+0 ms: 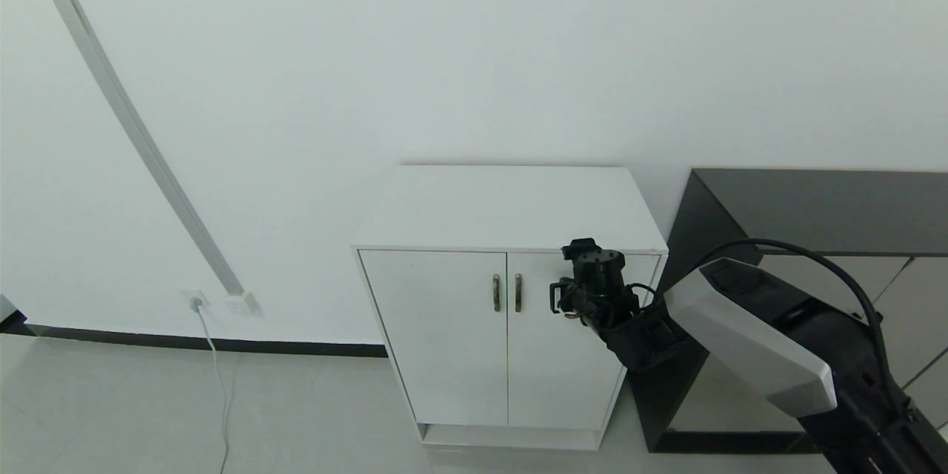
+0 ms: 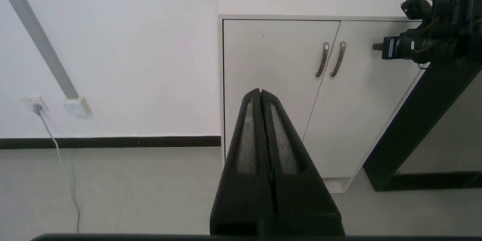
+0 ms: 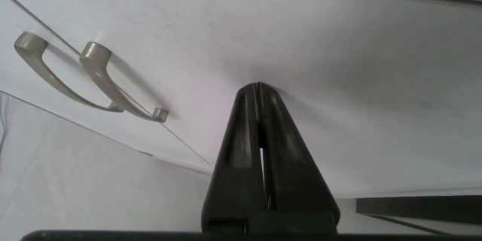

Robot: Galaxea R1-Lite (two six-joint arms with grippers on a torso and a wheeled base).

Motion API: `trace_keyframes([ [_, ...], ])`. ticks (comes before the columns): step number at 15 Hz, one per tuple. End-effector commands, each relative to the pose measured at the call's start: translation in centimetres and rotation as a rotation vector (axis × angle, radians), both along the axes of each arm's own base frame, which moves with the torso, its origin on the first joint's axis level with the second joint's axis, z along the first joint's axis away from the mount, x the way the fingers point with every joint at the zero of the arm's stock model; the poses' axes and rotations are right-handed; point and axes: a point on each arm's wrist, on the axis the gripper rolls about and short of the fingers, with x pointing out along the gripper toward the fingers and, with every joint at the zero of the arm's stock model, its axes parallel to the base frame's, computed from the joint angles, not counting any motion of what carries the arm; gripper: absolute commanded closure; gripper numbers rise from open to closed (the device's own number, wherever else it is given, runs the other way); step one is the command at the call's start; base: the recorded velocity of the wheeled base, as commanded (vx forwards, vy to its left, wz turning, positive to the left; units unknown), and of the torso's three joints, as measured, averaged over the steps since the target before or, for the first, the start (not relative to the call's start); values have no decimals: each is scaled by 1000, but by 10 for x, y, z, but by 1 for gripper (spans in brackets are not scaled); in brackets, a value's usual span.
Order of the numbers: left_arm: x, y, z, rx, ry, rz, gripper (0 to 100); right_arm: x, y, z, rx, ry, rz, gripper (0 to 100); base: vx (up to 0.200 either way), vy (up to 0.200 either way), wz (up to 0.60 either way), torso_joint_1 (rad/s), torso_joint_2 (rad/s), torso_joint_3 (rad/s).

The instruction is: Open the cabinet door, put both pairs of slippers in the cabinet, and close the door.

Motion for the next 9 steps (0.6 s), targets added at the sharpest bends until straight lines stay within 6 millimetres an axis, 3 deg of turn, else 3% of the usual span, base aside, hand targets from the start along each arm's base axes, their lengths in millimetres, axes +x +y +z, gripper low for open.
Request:
trace_keyframes([
  [1, 0, 0, 0, -1, 1, 0, 100, -4, -1, 0, -4, 11, 1, 100, 0, 0, 0, 0, 0, 0],
  [3, 0, 0, 0, -1, 1, 0, 100, -18, -6, 12, -12, 25, 6, 100, 0, 0, 0, 0, 0, 0],
  [7, 0, 0, 0, -1, 1, 2, 100, -73, -7, 57, 19, 1, 58, 100, 0, 0, 0, 0, 0, 0],
  [9, 0, 0, 0, -1, 1, 0, 100, -92, -16, 64, 19, -10, 47, 100, 0, 0, 0, 0, 0, 0],
])
